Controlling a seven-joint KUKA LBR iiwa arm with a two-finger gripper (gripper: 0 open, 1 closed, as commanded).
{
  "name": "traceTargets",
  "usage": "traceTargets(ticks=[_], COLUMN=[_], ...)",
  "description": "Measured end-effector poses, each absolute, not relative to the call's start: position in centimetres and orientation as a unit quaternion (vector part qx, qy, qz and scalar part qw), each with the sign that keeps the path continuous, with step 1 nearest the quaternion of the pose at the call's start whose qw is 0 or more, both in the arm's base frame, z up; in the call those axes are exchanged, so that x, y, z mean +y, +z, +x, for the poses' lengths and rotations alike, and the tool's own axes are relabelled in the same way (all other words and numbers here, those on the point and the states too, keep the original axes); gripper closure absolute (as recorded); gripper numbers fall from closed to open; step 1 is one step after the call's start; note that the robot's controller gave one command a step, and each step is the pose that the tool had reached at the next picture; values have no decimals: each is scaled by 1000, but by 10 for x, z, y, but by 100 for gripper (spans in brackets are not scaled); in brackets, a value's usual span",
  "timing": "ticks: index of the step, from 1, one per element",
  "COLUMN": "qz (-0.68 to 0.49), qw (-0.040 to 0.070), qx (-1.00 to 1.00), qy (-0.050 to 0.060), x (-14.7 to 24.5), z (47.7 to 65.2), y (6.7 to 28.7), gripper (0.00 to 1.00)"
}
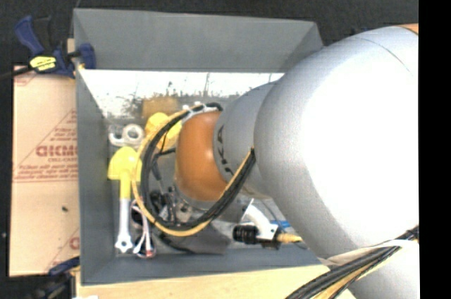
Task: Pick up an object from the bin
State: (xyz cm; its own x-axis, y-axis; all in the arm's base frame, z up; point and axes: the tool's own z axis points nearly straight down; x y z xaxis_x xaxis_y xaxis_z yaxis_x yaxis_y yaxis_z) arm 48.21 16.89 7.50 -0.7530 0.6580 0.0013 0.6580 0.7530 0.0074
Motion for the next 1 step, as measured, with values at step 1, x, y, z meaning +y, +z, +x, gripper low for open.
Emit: traceTargets(ticks=[1], qz=[352], qw=[-2], qx=[936], qy=[0], x=[167], z=[480], y=[94], gripper=[100])
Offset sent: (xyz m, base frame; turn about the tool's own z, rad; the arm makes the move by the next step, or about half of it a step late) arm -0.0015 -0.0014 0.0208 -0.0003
